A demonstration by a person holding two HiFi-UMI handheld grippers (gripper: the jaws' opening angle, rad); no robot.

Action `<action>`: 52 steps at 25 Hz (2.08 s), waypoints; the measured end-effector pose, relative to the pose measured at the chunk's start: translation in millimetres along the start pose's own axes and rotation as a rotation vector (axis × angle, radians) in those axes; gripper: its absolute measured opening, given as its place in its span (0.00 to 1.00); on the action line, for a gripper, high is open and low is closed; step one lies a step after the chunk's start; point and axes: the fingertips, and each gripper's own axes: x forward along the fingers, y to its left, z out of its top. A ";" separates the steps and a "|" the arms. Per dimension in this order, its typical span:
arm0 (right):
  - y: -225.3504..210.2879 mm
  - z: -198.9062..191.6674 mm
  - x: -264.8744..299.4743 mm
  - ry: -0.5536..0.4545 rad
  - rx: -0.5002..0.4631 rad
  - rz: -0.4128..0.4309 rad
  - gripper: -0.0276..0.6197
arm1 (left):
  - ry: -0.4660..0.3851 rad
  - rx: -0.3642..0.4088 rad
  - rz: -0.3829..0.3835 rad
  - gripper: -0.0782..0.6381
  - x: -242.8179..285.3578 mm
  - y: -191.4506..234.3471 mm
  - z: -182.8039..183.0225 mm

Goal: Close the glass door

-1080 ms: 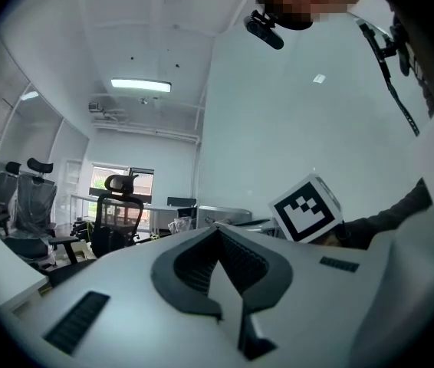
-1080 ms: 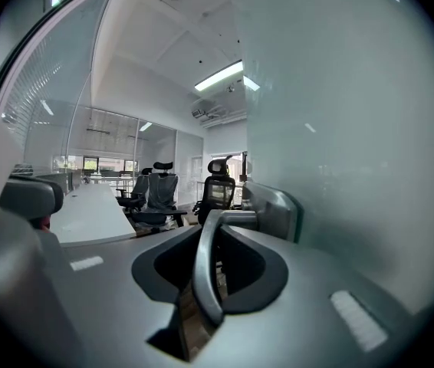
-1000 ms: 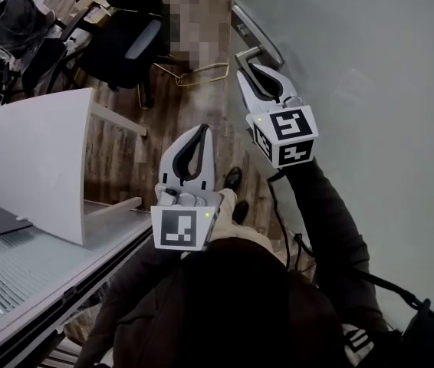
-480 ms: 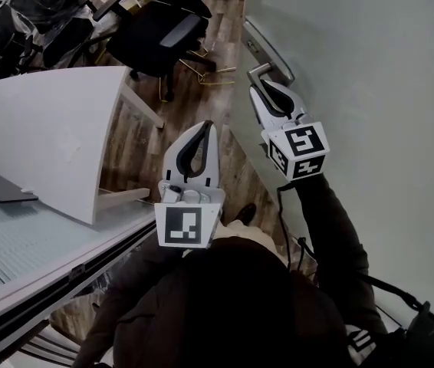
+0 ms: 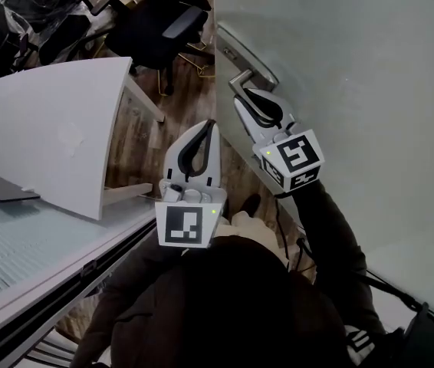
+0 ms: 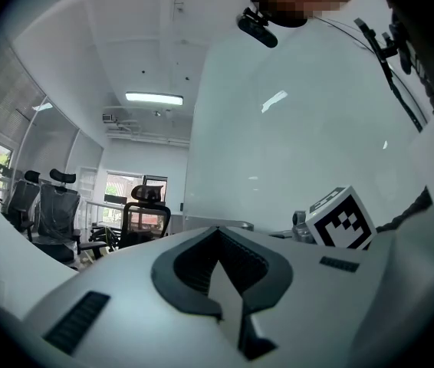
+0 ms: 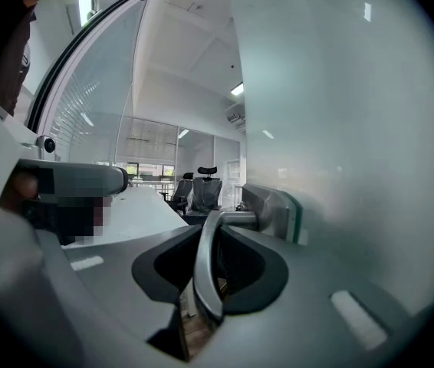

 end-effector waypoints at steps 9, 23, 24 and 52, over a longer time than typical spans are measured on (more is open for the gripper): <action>71.4 5.8 -9.0 -0.002 -0.011 0.091 0.15 | 0.000 0.026 0.023 0.10 -47.6 4.7 10.8; 182.8 13.7 -39.6 0.022 -0.060 0.255 0.15 | 0.013 0.049 0.140 0.10 -154.9 -14.1 32.7; 191.4 14.6 -42.5 0.019 -0.064 0.267 0.15 | 0.019 0.051 0.154 0.10 -165.3 -15.0 32.2; 350.9 -6.9 -114.2 -0.020 -0.064 0.502 0.15 | 0.016 0.044 0.230 0.10 -310.0 -12.3 16.5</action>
